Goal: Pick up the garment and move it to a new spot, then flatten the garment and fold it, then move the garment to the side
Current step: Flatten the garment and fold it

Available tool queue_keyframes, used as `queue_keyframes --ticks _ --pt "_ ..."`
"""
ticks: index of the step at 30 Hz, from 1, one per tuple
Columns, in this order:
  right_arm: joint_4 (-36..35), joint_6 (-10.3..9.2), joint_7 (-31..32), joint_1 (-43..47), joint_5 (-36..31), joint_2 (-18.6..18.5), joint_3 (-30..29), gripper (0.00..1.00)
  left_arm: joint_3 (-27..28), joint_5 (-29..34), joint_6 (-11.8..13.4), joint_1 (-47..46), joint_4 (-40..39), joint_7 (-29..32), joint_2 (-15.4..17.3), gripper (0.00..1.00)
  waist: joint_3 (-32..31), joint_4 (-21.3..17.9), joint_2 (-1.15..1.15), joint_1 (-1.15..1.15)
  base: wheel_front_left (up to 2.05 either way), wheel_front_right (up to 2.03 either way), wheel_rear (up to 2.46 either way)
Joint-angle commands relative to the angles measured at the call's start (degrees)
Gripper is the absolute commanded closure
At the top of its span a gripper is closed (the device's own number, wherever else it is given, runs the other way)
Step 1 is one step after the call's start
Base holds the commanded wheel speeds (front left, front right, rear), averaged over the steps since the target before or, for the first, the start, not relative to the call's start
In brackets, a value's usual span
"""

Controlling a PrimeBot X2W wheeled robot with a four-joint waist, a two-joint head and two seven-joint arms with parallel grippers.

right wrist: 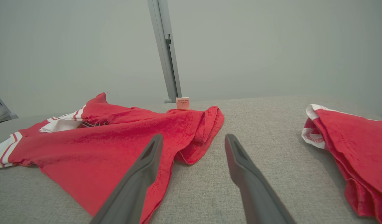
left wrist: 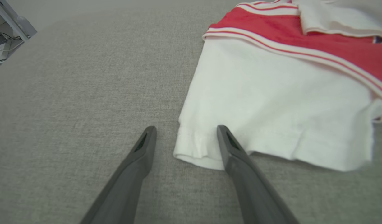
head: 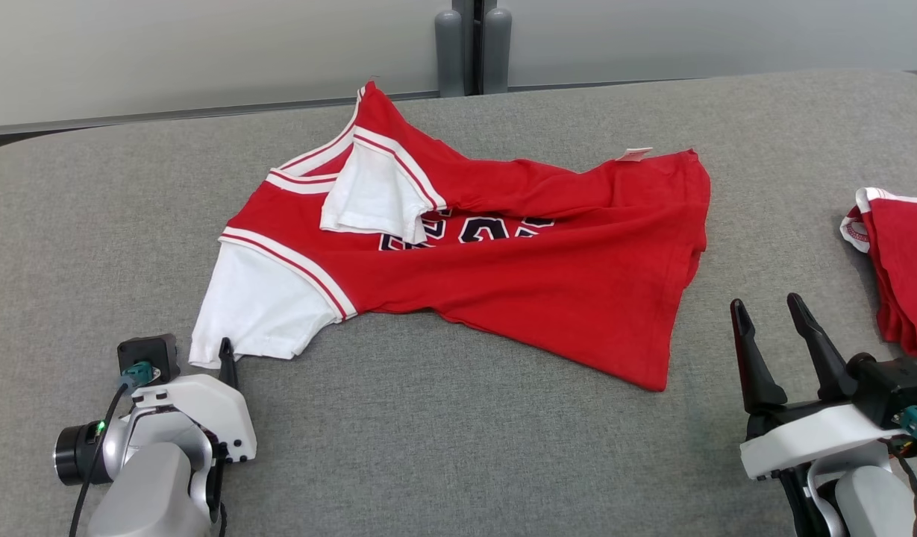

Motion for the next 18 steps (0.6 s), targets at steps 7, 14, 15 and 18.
queue_keyframes --ticks 7,14,15,18 --pt "2.3 0.00 2.3 0.2 0.2 0.2 1.0 0.00 0.2 -2.1 -3.4 -2.3 2.6 -1.8 -1.1 1.00 -0.2 0.8 0.00 0.00 0.00 0.00 0.00" --pt "5.2 0.00 7.0 0.8 3.6 1.5 3.3 0.00 3.0 -4.5 -5.4 -2.6 -3.3 -4.7 -1.9 1.00 -0.9 2.5 0.00 0.00 0.00 0.00 0.00" --pt "5.7 0.00 7.8 0.9 4.1 1.9 3.4 0.00 3.5 -4.5 -5.5 -2.4 -5.6 -4.7 -2.0 1.00 -1.0 2.9 0.00 0.00 0.00 0.00 0.00" --pt "7.3 0.00 9.9 1.0 6.1 3.1 3.4 0.00 4.9 -3.8 -5.7 -0.2 -11.9 -4.7 -2.4 1.00 -1.1 3.8 0.00 0.00 0.00 0.00 0.00"
